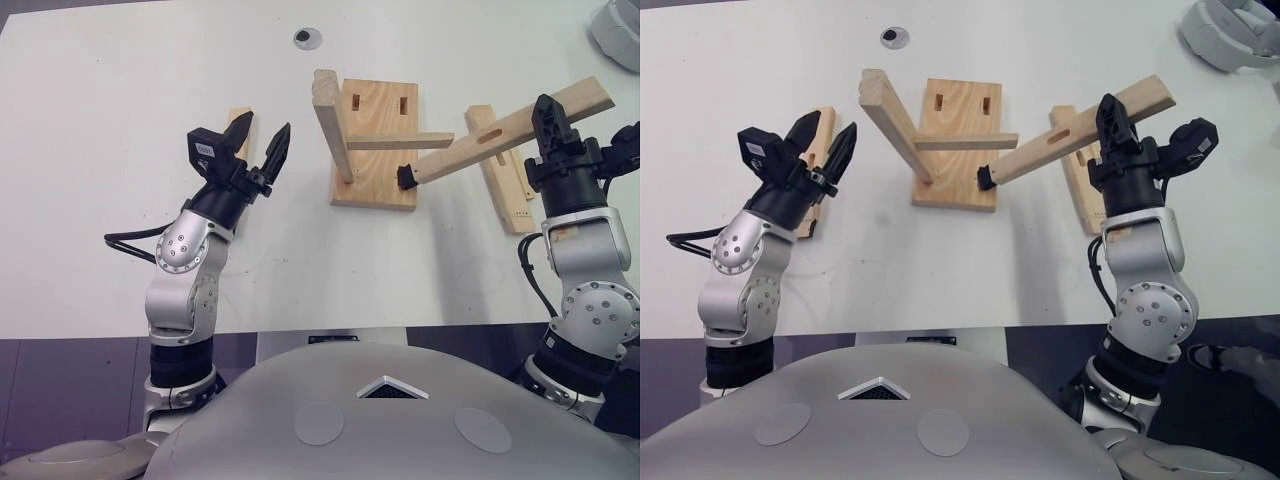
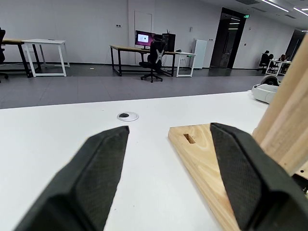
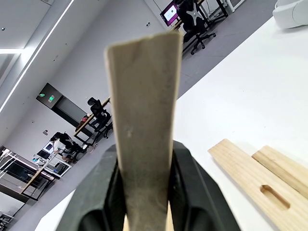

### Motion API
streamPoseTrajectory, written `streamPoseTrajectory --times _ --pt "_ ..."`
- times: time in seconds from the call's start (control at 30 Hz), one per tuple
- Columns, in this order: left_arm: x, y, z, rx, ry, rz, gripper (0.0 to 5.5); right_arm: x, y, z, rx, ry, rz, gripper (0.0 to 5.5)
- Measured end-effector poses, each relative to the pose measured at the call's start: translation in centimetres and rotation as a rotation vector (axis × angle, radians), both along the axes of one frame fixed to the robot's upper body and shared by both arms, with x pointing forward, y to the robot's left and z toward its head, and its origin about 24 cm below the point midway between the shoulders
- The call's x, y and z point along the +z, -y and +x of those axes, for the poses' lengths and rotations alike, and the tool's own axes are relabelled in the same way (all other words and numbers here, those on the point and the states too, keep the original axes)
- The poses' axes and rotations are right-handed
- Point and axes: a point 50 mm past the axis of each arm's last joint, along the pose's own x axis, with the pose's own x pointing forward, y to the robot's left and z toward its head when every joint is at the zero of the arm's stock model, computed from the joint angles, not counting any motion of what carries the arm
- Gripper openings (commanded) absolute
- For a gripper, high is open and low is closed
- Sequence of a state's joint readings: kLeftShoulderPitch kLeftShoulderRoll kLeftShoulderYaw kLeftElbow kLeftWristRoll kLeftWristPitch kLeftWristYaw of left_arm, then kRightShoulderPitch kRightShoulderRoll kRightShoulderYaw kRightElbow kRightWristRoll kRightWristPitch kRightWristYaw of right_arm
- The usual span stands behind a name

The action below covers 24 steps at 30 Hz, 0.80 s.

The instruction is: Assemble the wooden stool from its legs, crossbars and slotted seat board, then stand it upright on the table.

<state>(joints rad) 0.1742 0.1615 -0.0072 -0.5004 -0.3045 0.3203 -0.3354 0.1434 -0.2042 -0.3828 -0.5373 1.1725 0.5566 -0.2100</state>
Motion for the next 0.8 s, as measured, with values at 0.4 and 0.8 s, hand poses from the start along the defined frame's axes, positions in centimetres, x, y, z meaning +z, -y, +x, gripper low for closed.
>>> streamPoseTrajectory --times 0.4,0.8 --pt "2.4 -0.2 0.9 0.043 0.065 0.022 3.12 0.8 -0.7 0.3 0.073 0.068 -0.185 1.02" --pt "4.7 1.1 1.2 -0.013 0.127 0.023 3.12 1.6 1.9 1.7 0.07 0.111 -0.241 1.02"
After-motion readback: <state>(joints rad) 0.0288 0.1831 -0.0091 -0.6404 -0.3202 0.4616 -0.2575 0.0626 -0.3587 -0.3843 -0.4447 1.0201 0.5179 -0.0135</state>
